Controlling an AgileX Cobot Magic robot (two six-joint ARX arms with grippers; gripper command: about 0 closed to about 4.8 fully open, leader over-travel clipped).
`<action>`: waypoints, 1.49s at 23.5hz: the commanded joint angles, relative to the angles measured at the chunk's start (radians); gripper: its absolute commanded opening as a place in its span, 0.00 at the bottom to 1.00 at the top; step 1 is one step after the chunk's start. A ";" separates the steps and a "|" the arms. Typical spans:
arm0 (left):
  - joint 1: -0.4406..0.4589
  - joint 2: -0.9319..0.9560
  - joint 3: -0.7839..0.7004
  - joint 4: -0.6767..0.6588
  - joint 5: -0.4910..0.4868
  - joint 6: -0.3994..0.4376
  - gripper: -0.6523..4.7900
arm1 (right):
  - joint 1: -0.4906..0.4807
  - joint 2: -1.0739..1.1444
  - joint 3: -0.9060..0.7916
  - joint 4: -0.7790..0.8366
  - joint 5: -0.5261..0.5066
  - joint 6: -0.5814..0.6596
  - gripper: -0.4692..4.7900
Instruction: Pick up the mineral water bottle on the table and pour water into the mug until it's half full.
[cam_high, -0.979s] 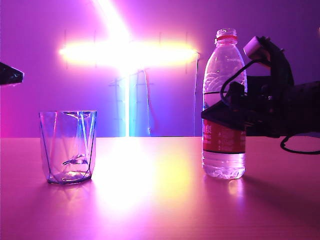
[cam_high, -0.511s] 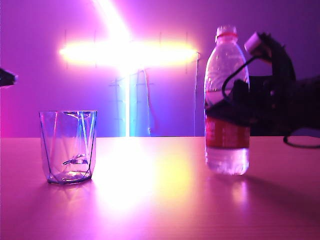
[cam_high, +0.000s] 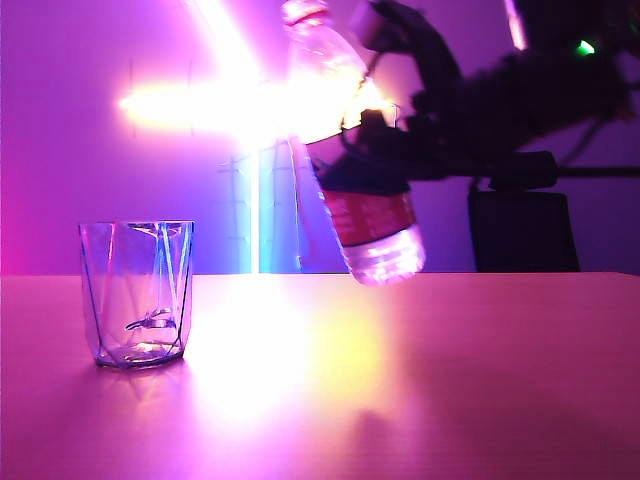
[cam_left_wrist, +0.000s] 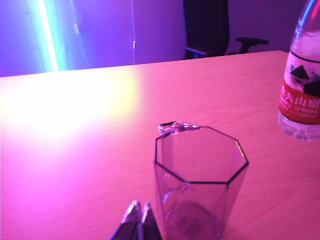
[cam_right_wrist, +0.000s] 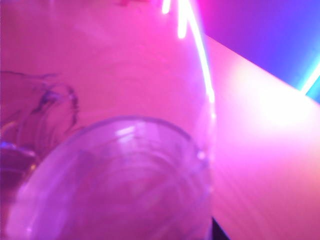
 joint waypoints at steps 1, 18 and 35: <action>0.003 0.002 0.004 0.013 0.003 -0.003 0.12 | 0.053 0.020 0.090 -0.066 0.070 -0.158 0.62; 0.001 0.002 0.004 0.013 0.003 -0.003 0.12 | 0.180 0.203 0.283 -0.151 0.378 -0.698 0.62; 0.001 0.002 0.004 0.013 0.003 -0.003 0.12 | 0.181 0.203 0.285 -0.121 0.532 -0.935 0.62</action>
